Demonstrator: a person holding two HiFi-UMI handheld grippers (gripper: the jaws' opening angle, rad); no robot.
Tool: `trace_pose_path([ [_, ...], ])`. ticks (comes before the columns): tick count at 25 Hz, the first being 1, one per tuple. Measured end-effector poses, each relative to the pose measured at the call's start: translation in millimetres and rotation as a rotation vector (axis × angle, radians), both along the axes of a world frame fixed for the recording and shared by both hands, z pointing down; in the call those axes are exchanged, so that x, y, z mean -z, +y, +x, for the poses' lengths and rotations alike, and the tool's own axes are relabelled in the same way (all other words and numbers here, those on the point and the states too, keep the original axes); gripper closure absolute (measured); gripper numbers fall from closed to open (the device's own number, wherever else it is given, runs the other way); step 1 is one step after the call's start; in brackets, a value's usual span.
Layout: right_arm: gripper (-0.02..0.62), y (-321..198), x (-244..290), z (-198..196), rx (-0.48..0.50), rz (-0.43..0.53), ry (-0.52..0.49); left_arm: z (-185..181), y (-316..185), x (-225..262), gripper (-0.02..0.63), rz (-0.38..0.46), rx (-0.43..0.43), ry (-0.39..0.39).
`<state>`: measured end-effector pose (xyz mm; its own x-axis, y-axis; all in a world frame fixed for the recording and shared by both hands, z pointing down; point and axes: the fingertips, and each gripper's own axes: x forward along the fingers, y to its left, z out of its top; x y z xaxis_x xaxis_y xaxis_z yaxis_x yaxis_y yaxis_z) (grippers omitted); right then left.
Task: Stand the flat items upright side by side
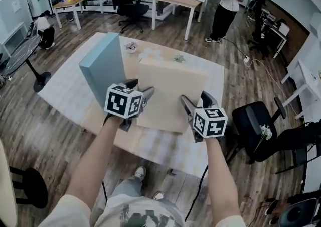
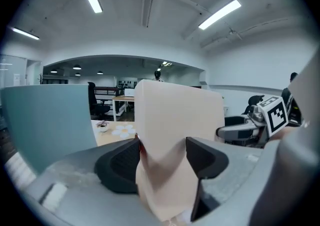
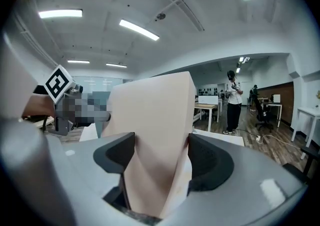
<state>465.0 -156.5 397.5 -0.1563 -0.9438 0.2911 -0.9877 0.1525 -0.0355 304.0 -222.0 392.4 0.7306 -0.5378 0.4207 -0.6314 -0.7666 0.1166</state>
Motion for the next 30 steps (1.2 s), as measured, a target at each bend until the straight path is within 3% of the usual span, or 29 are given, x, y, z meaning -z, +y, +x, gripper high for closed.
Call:
trace_pose_path([
  [8, 0.279, 47.4, 4.0, -15.7, 0.090, 0.036, 0.039, -21.9, 61.7, -0.8, 0.313, 0.031, 0.137, -0.031],
  [21, 0.295, 75.7, 4.2, -21.0, 0.252, 0.048, 0.047, -32.7, 97.3, -6.1, 0.311, 0.011, 0.271, -0.063],
  [28, 0.272, 76.7, 2.8, -18.7, 0.409, 0.054, 0.022, -36.1, 106.0, -8.2, 0.311, -0.001, 0.354, -0.042],
  [30, 0.237, 72.5, -0.6, -14.0, 0.440, 0.051, 0.013, -36.9, 109.5, -9.5, 0.311, -0.002, 0.395, -0.027],
])
